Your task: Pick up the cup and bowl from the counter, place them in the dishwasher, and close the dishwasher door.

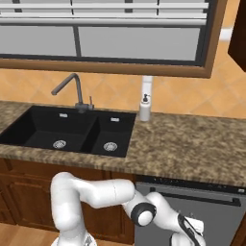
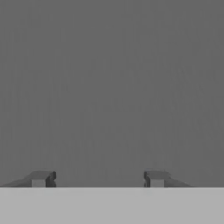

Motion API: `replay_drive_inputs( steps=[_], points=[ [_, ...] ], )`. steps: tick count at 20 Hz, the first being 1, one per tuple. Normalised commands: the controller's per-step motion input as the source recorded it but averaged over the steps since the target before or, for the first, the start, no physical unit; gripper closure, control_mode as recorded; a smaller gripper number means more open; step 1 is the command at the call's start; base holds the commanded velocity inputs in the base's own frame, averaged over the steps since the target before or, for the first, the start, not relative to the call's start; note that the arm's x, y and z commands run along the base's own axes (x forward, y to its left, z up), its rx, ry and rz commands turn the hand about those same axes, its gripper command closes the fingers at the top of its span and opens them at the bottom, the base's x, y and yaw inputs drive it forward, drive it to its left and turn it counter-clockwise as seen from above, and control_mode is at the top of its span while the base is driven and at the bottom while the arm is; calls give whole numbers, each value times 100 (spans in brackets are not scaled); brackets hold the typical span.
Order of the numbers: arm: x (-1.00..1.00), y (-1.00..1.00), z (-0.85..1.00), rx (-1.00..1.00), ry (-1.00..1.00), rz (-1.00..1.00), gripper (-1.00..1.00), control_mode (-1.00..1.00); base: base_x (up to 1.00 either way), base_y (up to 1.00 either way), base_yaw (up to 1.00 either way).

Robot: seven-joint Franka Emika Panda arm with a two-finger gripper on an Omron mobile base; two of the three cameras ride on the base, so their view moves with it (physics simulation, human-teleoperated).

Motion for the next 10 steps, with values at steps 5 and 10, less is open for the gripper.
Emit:
replay_drive_inputs(
  steps=[5, 10],
  points=[
    [100, -32, -28, -1, 27, 17, -100, -100, 0, 0, 0],
    [86, -20, -28, 0, 25, 16, -100, -100, 0, 0, 0]
  ],
)
